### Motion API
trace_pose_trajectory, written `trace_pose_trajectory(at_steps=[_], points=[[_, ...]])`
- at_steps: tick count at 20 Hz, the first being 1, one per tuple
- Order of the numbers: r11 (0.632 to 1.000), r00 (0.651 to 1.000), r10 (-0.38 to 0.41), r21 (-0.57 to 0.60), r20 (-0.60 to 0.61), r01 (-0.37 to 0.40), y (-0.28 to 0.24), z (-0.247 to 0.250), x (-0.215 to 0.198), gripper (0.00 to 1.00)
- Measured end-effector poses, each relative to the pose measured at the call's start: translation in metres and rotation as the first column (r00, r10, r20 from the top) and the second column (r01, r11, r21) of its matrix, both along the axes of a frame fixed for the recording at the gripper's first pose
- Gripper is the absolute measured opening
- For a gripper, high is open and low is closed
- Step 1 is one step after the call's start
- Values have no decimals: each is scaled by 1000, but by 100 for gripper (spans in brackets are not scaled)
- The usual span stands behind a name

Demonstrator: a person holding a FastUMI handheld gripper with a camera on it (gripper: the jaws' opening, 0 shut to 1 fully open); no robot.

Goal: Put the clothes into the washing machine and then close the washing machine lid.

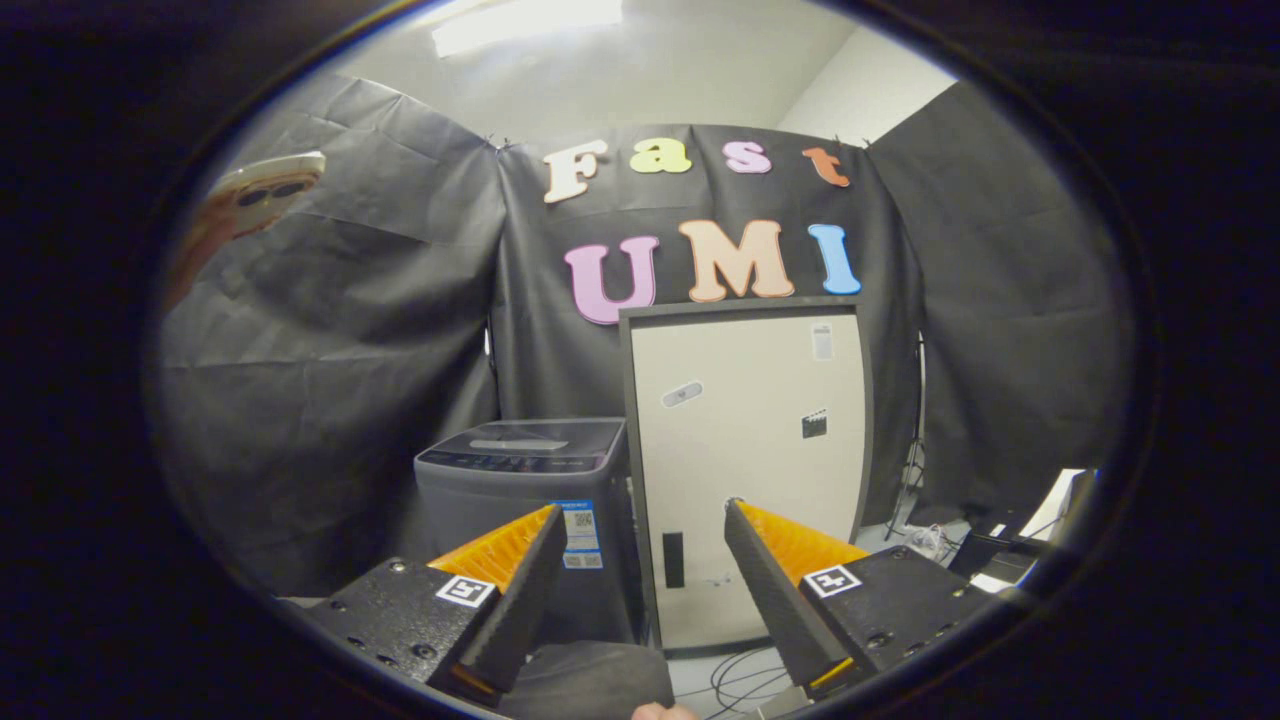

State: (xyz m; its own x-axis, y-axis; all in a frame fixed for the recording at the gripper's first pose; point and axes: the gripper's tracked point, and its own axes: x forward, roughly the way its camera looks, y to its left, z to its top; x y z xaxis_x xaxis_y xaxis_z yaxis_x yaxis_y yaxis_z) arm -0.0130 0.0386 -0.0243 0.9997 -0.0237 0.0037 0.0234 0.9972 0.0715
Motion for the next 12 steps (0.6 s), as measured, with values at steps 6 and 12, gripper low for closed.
trace_pose_trajectory(at_steps=[6,12], points=[[1000,1000,-3,5,-2,3,-1,0,1,97],[1000,1000,-1,4,-4,1,0,1,-1,96]])
